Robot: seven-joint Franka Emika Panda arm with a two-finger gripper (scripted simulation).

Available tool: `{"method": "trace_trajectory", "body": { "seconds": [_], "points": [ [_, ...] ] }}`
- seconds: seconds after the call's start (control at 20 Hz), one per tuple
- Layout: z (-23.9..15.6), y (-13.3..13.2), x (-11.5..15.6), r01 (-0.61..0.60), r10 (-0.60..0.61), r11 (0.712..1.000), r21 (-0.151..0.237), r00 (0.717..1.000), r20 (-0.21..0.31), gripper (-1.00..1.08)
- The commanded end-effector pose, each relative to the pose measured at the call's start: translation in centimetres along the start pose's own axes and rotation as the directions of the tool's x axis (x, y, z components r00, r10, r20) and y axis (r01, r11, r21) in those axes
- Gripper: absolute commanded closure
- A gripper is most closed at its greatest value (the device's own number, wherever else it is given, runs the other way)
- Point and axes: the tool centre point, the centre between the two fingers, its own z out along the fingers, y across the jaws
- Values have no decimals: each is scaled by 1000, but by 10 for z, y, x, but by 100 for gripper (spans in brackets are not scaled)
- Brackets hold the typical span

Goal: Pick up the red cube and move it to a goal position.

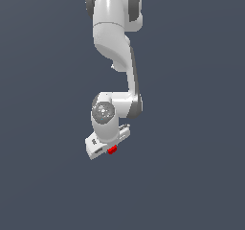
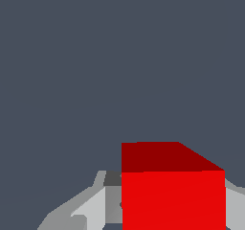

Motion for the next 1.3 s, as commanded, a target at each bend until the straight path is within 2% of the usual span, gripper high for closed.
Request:
{"method": "trace_trajectory", "body": {
  "seconds": [0.0, 0.5, 1.25],
  "points": [
    [-9, -1, -2, 0, 0, 1000, -1, 1000, -1, 108],
    [-74, -10, -22, 0, 0, 1000, -2, 1000, -1, 108],
    [-238, -32, -70, 1, -1, 1000, -2, 1000, -1, 108]
  ]
}}
